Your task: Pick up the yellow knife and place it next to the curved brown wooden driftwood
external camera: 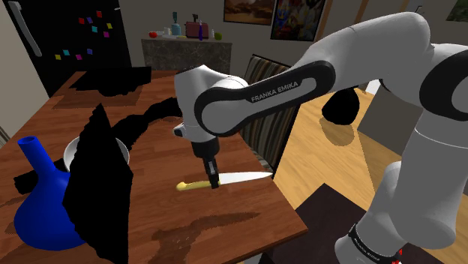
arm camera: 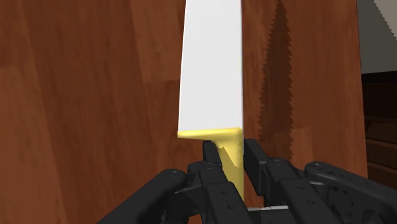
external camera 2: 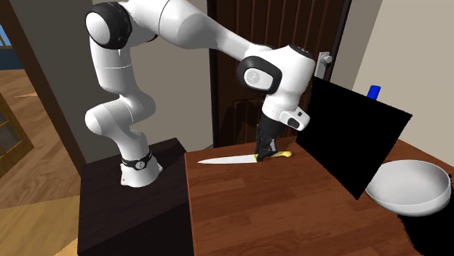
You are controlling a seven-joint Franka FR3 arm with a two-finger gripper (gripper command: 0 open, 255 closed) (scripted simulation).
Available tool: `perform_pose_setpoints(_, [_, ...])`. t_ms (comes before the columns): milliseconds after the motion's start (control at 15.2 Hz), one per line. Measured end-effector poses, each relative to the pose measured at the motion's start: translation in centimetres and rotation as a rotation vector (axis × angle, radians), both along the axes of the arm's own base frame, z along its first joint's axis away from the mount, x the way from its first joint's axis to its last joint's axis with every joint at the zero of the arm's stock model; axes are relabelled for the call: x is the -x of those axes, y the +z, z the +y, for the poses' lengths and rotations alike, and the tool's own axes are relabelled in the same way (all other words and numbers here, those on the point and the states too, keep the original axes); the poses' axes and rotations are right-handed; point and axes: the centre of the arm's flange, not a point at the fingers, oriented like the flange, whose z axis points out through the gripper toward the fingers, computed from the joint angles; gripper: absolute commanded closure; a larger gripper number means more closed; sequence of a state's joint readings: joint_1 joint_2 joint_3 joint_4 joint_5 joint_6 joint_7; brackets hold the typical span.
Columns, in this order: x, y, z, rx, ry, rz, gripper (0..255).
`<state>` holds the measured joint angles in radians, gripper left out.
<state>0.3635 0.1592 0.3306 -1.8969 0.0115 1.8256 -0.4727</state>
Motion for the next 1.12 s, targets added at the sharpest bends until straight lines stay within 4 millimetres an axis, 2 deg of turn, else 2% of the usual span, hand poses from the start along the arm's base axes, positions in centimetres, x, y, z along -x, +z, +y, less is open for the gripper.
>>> perform_pose_setpoints(990, [-0.1,7.9,-0.1,0.000,0.000,0.000,255])
perform_pose_setpoints(1122, [-0.5,8.4,0.4,0.000,0.000,0.000,255])
